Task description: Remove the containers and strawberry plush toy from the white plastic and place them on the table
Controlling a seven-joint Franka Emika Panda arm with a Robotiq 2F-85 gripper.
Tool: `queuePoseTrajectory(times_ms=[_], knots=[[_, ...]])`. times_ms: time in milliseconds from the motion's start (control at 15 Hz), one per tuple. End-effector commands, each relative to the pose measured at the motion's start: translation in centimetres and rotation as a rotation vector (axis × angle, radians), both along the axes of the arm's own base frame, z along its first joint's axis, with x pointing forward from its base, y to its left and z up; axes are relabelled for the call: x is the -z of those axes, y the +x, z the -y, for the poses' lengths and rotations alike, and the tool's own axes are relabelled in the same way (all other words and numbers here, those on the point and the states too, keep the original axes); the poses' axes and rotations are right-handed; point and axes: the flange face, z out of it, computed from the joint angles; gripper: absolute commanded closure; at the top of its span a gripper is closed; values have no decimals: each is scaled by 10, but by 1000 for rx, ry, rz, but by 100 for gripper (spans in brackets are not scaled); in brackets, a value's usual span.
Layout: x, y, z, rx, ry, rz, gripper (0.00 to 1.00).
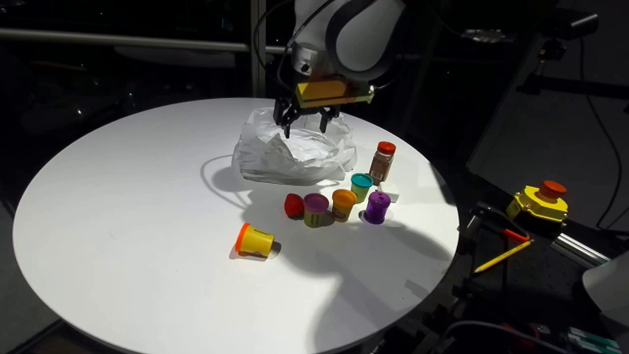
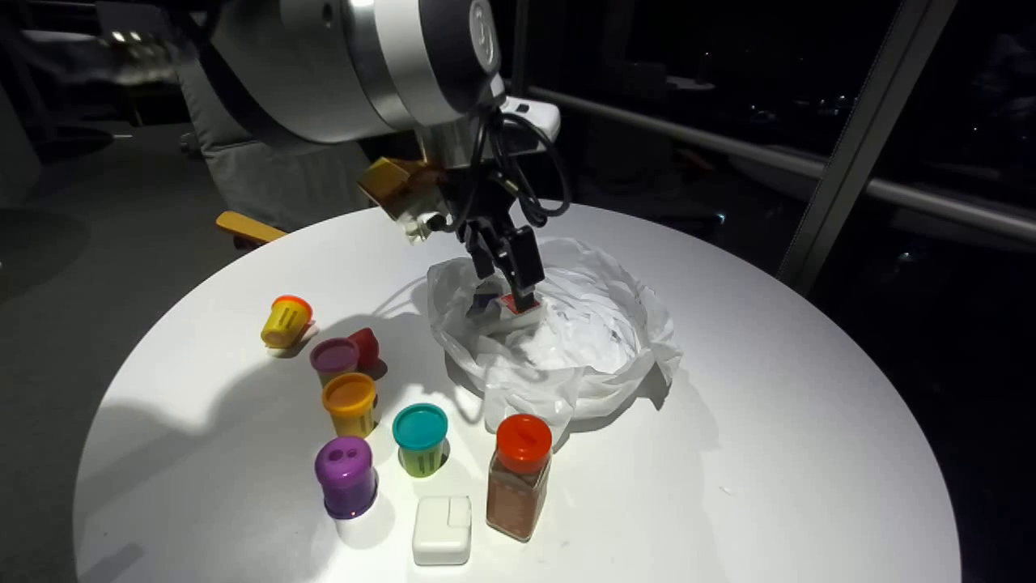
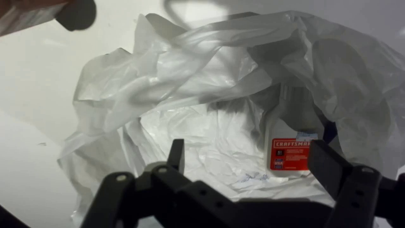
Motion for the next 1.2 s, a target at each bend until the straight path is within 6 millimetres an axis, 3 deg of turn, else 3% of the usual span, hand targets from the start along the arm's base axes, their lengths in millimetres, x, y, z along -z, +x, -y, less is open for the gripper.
queuePoseTrajectory(times_ms=[0, 267, 600, 667, 800, 1000, 1133], knots=[[37, 38, -12, -73, 6, -15, 0], [62, 61, -24, -133, -7, -16, 0], [81, 81, -23, -145, -1, -16, 0], [83, 83, -21, -143, 4, -19, 25], [89, 88, -18, -138, 9, -17, 34], [85, 93, -14, -125, 2, 5, 60], [71, 93, -10, -107, -14, 18, 65]])
